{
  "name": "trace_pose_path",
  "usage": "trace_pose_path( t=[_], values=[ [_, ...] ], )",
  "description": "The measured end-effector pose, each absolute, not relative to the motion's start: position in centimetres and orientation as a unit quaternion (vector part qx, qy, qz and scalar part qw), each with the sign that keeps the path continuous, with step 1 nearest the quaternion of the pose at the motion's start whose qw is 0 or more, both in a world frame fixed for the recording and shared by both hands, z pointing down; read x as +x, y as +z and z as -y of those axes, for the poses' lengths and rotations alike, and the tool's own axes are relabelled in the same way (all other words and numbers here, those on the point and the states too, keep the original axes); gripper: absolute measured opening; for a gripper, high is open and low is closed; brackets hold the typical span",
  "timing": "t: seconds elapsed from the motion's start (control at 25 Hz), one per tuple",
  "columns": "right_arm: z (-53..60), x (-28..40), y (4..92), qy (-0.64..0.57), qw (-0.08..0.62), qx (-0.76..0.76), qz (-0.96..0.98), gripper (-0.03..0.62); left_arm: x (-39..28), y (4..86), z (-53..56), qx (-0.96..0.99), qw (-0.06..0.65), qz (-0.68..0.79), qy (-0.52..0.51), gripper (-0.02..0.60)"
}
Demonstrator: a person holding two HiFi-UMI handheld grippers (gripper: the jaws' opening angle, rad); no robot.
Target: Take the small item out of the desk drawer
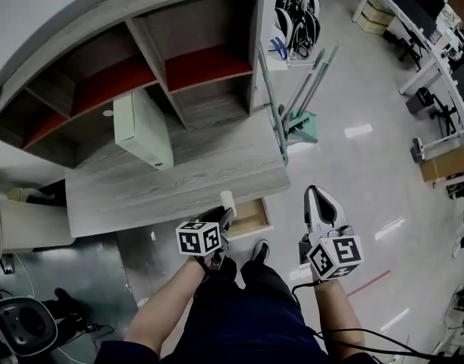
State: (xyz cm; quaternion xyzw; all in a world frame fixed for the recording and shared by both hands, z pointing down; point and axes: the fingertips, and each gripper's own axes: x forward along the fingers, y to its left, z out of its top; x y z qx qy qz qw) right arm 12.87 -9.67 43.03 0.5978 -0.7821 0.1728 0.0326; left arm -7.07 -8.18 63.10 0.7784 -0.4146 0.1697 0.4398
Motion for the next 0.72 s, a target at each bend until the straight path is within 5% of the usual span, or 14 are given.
trace_pose_path(
  t=[0.72],
  values=[
    [13.1, 10.2, 34.7, 0.109, -0.01, 0.586, 0.803, 0.006, -10.9, 42.8, 15.8, 0.853, 0.224, 0.467, 0.063, 0.107]
  ],
)
